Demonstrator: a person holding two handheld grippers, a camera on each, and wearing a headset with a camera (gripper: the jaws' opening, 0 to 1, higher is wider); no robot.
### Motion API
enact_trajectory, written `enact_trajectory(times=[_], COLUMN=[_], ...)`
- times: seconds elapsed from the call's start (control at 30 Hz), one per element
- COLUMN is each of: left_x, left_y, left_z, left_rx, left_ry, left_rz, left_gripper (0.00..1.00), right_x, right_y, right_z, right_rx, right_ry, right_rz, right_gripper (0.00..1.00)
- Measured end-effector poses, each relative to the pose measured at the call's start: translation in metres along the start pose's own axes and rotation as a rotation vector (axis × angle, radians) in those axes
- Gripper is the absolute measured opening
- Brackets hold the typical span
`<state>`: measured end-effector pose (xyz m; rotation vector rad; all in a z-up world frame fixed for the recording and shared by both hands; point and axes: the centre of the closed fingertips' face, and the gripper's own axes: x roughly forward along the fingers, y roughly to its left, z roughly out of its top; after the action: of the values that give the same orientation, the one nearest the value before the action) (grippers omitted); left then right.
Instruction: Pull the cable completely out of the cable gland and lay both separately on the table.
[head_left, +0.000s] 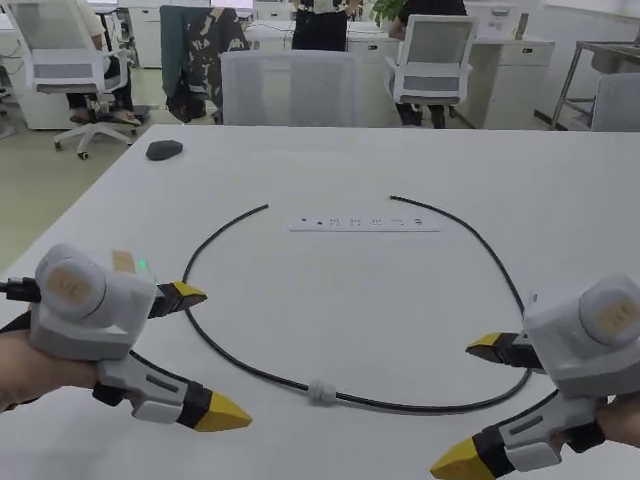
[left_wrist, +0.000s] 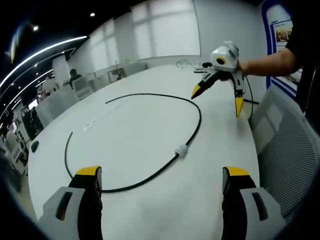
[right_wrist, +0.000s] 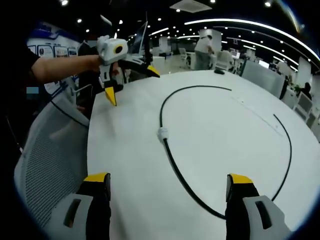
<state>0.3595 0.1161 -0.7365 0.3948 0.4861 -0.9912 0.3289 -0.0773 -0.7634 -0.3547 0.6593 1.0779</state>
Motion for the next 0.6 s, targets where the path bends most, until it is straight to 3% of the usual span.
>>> enact_trajectory(times=[0.07, 0.17, 0.4, 0.47, 0.5, 0.6], left_x=[-0.001, -0.001, -0.001, 0.0, -0.001, 0.003], left_y=[0.002, 0.005, 0.005, 0.007, 0.012, 0.002], left_z=[0.0, -0.001, -0.001, -0.001, -0.003, 0.006], left_rx=[-0.005, -0.015, -0.039, -0.033, -0.035, -0.069], left_ry=[-0.002, -0.007, -0.028, -0.028, -0.011, -0.077], left_rz=[0.001, 0.009, 0.019, 0.046, 0.091, 0.061], left_gripper=[1.0, 1.0, 1.0, 1.0, 1.0, 1.0], right_x=[0.001, 0.005, 0.014, 0.016, 0.018, 0.026], right_y=[-0.001, -0.005, -0.009, -0.014, -0.012, -0.007], right_z=[0.005, 0.007, 0.01, 0.015, 0.017, 0.022], right_rx=[0.024, 0.03, 0.042, 0.049, 0.04, 0.037], right_ry=[-0.023, -0.027, -0.022, -0.042, -0.044, -0.059], right_rz=[0.01, 0.003, 0.008, -0.026, -0.017, -0.007], right_gripper=[0.88, 0.94, 0.96, 0.99, 0.99, 0.97])
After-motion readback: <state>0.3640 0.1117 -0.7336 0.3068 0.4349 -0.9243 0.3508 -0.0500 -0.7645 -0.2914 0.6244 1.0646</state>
